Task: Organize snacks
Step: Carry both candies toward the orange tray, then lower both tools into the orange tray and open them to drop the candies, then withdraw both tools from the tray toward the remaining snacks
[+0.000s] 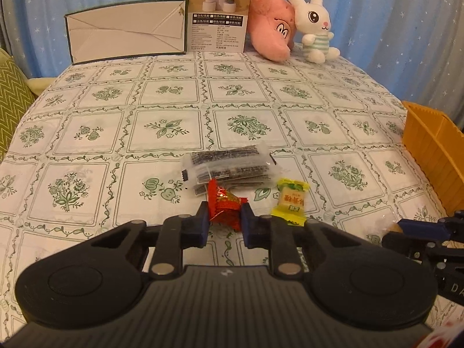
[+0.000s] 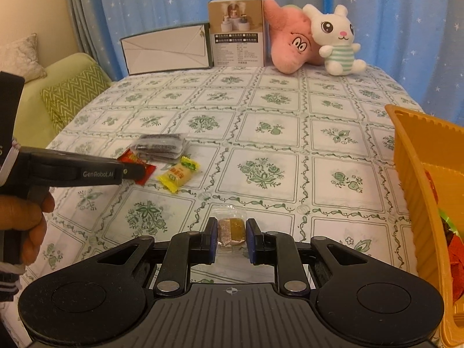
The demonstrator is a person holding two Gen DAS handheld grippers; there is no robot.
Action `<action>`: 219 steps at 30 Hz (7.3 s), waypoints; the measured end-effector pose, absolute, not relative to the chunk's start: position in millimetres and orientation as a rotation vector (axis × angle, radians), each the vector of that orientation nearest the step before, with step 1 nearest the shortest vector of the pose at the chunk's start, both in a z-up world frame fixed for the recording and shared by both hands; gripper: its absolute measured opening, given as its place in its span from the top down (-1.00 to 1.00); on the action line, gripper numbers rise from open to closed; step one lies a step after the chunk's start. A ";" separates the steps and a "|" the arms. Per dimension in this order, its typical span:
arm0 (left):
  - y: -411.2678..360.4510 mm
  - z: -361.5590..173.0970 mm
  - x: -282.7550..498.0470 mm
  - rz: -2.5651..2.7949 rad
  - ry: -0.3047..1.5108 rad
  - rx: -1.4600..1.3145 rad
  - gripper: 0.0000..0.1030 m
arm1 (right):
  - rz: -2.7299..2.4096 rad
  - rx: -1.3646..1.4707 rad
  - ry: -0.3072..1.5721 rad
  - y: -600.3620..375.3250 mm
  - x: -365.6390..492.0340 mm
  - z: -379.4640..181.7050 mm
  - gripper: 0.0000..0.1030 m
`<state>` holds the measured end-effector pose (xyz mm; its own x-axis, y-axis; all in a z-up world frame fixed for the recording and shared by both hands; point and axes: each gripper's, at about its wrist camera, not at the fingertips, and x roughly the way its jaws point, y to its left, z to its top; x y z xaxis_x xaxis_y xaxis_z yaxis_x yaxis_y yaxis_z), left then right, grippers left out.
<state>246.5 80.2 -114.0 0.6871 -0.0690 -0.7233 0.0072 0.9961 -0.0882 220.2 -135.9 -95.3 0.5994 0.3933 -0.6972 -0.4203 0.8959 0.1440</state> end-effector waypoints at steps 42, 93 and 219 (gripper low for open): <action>-54.5 12.5 121.3 -0.214 0.714 -0.063 0.62 | 0.211 0.154 0.704 -268.2 114.5 9.9 0.59; -192.6 -3.6 191.5 -0.455 0.789 0.004 0.62 | -0.003 0.266 0.688 -389.0 158.6 5.3 0.59; 94.4 -19.1 149.5 0.050 0.809 -0.169 -0.84 | 0.340 0.106 0.829 -171.6 173.3 -18.0 -0.33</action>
